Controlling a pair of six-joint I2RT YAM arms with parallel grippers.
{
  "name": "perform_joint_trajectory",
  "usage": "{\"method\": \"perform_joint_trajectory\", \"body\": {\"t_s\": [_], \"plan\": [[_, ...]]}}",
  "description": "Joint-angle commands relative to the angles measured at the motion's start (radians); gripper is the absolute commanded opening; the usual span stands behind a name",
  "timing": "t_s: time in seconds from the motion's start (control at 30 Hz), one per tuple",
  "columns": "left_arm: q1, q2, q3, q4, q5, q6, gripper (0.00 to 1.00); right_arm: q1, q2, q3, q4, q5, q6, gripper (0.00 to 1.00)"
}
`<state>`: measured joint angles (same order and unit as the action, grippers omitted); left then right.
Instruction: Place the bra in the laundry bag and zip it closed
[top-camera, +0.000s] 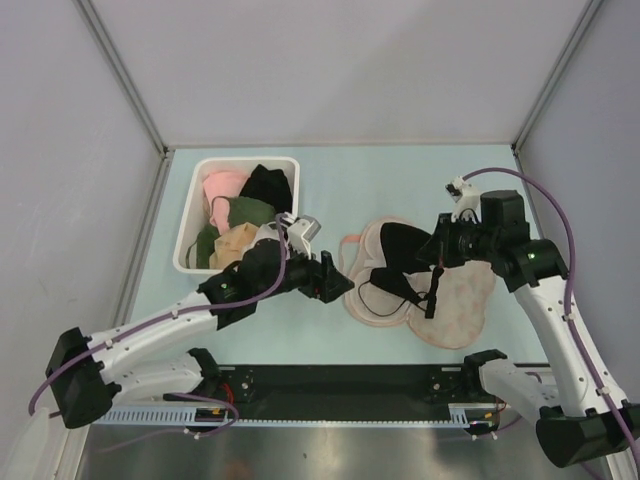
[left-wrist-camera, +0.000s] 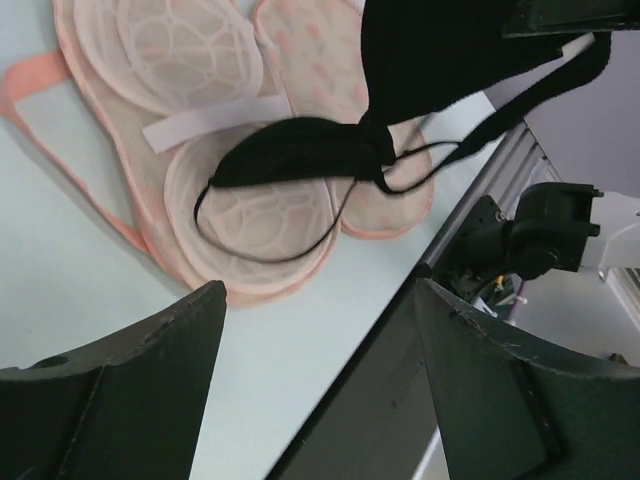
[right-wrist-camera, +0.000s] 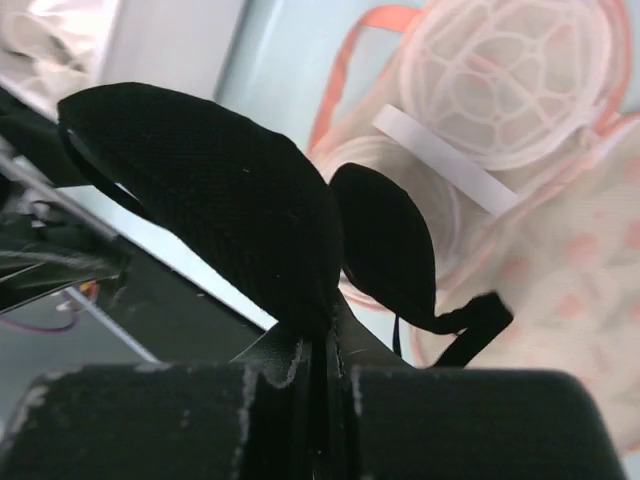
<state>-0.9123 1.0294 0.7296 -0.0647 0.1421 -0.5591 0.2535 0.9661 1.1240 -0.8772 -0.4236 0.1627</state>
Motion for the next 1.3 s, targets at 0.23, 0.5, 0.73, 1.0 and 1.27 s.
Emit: {"method": "perform_joint_trajectory", "body": {"t_s": [0.23, 0.5, 0.73, 1.0, 1.27], "plan": [[-0.002, 0.242, 0.031, 0.287, 0.073, 0.199, 0.87, -0.154, 0.009, 0.026, 0.021, -0.372, -0.008, 0.0], [0.009, 0.423, 0.088, 0.329, 0.108, 0.206, 0.87, -0.172, 0.129, -0.05, 0.04, -0.362, -0.032, 0.0], [0.009, 0.598, 0.165, 0.31, 0.143, 0.153, 0.57, -0.204, 0.262, -0.037, 0.084, -0.322, -0.064, 0.0], [0.009, 0.704, 0.269, 0.212, 0.185, 0.073, 0.2, -0.218, 0.483, 0.065, 0.073, -0.218, -0.088, 0.0], [0.01, 0.741, 0.32, 0.076, 0.114, 0.048, 0.1, -0.207, 0.657, 0.108, 0.144, -0.204, -0.078, 0.05]]}}
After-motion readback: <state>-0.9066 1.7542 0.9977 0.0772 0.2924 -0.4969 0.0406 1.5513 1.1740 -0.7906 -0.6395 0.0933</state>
